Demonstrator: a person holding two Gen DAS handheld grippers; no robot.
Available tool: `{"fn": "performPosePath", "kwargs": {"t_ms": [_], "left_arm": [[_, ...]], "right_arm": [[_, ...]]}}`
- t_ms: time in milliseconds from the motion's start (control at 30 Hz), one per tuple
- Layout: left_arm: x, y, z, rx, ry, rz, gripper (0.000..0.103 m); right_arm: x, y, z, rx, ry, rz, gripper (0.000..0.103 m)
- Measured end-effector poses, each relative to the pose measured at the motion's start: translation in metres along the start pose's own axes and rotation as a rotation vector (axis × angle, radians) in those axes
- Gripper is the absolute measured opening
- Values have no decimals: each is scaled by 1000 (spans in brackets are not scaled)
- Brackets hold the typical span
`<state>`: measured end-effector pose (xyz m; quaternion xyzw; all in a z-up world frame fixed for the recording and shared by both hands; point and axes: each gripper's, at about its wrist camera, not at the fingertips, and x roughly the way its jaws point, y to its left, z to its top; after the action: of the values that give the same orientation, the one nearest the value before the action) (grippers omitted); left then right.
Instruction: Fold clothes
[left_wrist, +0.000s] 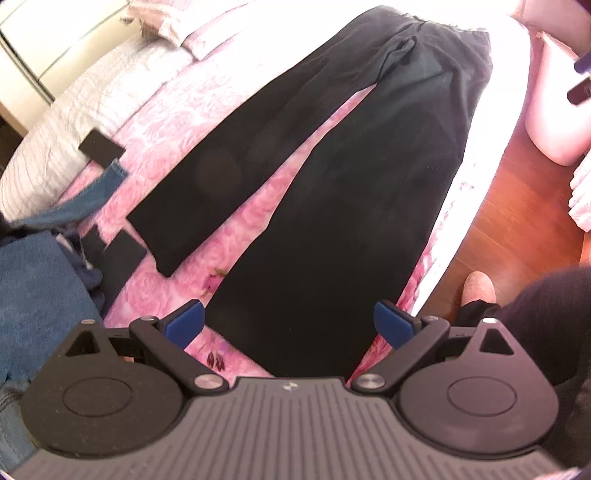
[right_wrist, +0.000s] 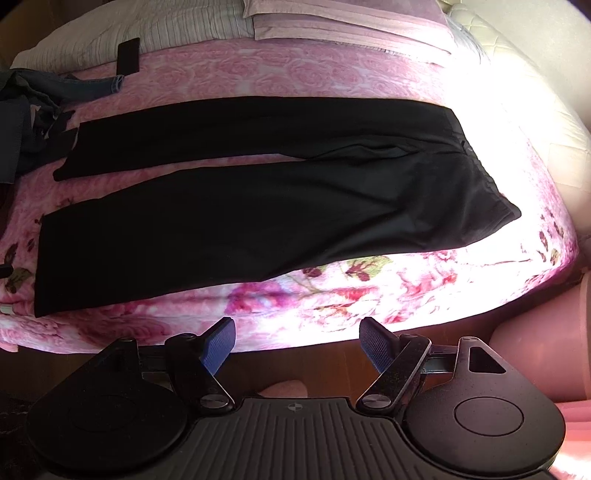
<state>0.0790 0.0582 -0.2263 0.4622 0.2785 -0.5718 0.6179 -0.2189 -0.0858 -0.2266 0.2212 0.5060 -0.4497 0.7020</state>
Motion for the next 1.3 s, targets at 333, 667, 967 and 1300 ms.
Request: {"fn": "performPosePath", "kwargs": {"t_ms": [333, 667, 967, 1300], "left_arm": [[54, -111, 20, 176, -12, 18, 79], [149, -196, 55, 166, 148, 221, 56], [179, -193, 49, 285, 189, 382, 48], [183, -187, 71, 176, 240, 379, 6]], "right_arm": [[39, -107, 6, -260, -130, -106, 77], [166, -218, 51, -587, -140, -6, 53], [222, -258, 60, -685, -92, -21, 53], [273, -315, 36, -941, -99, -192, 53]]}}
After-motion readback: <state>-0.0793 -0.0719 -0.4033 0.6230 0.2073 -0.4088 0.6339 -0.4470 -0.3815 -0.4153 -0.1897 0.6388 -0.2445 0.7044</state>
